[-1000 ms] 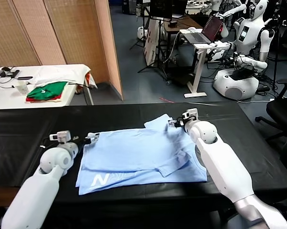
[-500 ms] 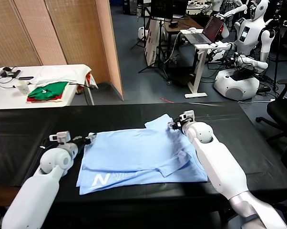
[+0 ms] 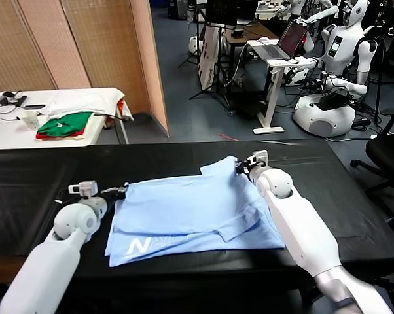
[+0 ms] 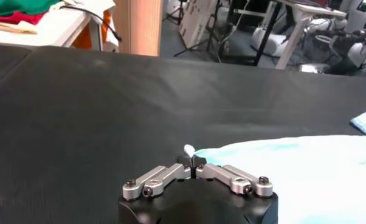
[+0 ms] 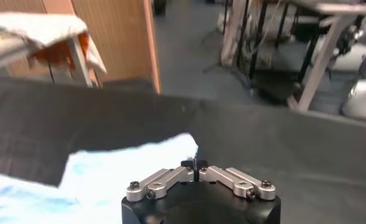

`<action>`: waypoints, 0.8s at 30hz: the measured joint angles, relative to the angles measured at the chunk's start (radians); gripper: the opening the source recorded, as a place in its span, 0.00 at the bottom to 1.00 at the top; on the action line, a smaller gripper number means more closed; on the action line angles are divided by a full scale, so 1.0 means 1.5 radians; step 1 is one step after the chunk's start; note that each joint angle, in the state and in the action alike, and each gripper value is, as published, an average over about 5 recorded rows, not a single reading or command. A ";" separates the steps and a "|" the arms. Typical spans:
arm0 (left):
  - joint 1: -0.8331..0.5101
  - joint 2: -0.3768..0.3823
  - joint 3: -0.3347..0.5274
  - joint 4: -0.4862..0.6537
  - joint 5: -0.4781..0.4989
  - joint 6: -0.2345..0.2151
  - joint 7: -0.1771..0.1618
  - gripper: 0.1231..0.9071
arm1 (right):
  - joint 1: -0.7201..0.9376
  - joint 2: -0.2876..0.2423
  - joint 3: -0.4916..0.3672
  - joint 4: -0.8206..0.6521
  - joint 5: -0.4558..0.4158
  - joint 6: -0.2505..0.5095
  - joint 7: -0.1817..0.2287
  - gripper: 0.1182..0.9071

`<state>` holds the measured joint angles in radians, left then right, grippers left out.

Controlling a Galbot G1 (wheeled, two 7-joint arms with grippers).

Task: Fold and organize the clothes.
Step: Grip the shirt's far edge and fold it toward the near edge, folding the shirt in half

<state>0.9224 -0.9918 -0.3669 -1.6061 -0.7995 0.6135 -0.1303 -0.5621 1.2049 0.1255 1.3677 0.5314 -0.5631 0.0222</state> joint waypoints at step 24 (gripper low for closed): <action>0.220 0.021 -0.112 -0.254 0.071 0.002 0.014 0.03 | -0.287 -0.114 0.112 0.342 -0.030 -0.107 0.014 0.03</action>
<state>1.2529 -0.9604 -0.5349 -1.9874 -0.6928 0.6159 -0.1098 -0.9920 1.0334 0.2938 1.8812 0.4857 -0.7234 0.0432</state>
